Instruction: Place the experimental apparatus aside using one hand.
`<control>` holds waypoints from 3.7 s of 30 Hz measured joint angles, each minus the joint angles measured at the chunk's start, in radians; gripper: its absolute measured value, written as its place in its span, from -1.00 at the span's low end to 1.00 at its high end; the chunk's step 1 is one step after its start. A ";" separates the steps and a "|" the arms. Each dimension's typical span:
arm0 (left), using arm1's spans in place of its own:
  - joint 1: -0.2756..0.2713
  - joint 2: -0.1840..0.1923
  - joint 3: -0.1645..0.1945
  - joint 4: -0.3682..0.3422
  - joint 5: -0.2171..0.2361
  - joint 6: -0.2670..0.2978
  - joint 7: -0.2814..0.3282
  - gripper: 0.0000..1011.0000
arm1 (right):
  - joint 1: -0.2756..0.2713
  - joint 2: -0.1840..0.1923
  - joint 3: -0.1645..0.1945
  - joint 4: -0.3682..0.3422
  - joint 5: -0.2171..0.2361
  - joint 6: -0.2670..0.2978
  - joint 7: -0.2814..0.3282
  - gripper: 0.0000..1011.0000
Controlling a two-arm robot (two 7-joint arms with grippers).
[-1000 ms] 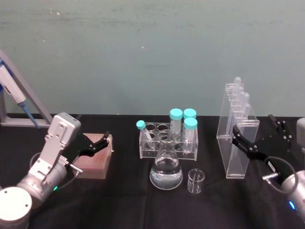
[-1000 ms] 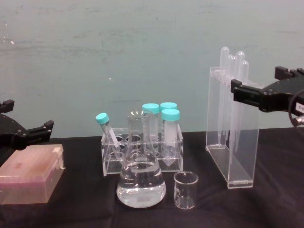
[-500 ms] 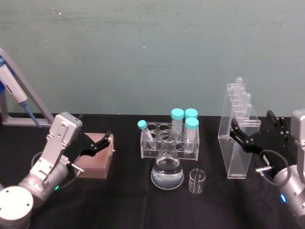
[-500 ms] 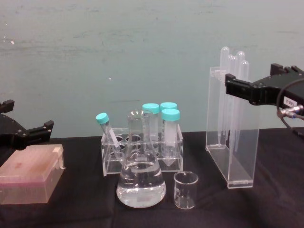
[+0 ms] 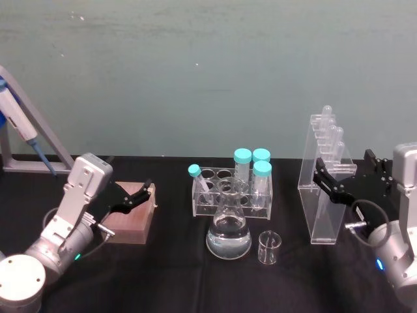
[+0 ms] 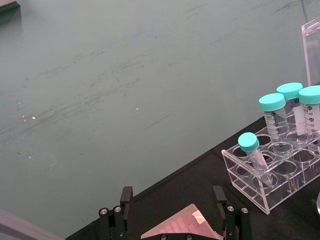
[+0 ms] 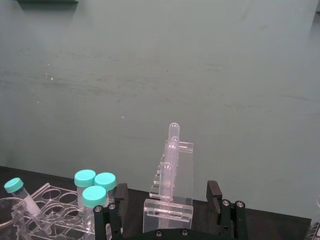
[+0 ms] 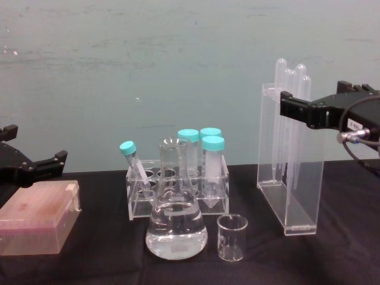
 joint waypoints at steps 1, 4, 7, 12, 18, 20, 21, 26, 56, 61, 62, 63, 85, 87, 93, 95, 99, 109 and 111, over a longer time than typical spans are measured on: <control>0.000 0.000 0.000 0.000 0.000 0.000 0.000 0.98 | 0.001 -0.003 0.001 0.002 -0.002 0.000 0.000 0.98; 0.000 0.000 0.000 0.000 0.000 0.000 0.000 0.98 | 0.004 -0.011 0.004 0.008 -0.008 0.001 0.000 0.98; 0.000 0.000 0.000 0.000 0.000 0.000 0.000 0.98 | 0.010 -0.025 0.009 0.018 -0.019 0.003 0.001 0.98; 0.000 0.000 0.000 0.000 0.000 0.000 0.000 0.98 | 0.016 -0.042 0.015 0.031 -0.031 0.005 0.003 0.98; 0.000 0.000 0.000 0.000 0.000 0.000 0.000 0.98 | 0.024 -0.064 0.025 0.049 -0.041 0.012 0.010 0.98; 0.000 0.000 0.000 0.000 0.000 0.000 0.000 0.98 | 0.026 -0.071 0.029 0.055 -0.045 0.014 0.014 0.98; 0.000 0.000 0.000 0.000 0.000 0.000 0.000 0.98 | 0.026 -0.071 0.029 0.055 -0.045 0.014 0.014 0.98; 0.000 0.000 0.000 0.000 0.000 0.000 0.000 0.98 | 0.030 -0.088 0.041 0.067 -0.057 0.017 0.021 0.98; 0.000 0.000 0.000 0.000 0.000 0.000 0.000 0.98 | 0.051 -0.150 0.100 0.115 -0.096 0.012 0.087 0.98; 0.000 0.000 0.000 0.000 0.000 0.000 0.000 0.98 | 0.052 -0.160 0.111 0.118 -0.104 0.011 0.096 0.98; 0.000 0.000 0.000 0.000 0.000 0.000 0.000 0.98 | 0.052 -0.162 0.114 0.119 -0.105 0.011 0.098 0.98; 0.000 0.000 0.000 0.000 0.000 0.000 0.000 0.98 | 0.052 -0.163 0.115 0.119 -0.106 0.010 0.099 0.98; 0.000 0.000 0.000 0.000 0.000 0.000 0.000 0.98 | 0.065 -0.185 0.128 0.141 -0.124 0.010 0.113 0.98; 0.000 0.000 0.000 0.000 0.000 0.000 0.000 0.98 | 0.067 -0.186 0.129 0.143 -0.125 0.009 0.113 0.98; 0.000 0.000 0.000 0.000 0.000 0.000 0.000 0.98 | 0.072 -0.189 0.131 0.150 -0.127 0.009 0.113 0.98; 0.000 0.000 0.000 0.000 0.000 0.000 0.000 0.98 | 0.072 -0.190 0.132 0.152 -0.127 0.009 0.113 0.98; 0.000 0.000 0.000 0.000 0.000 0.000 0.000 0.98 | 0.075 -0.191 0.134 0.156 -0.127 0.011 0.113 0.98; 0.000 0.000 0.000 0.000 0.000 0.000 0.000 0.98 | 0.080 -0.193 0.139 0.162 -0.127 0.014 0.114 0.98; 0.000 0.000 0.000 0.000 0.000 0.000 0.000 0.98 | 0.081 -0.193 0.139 0.164 -0.127 0.014 0.115 0.98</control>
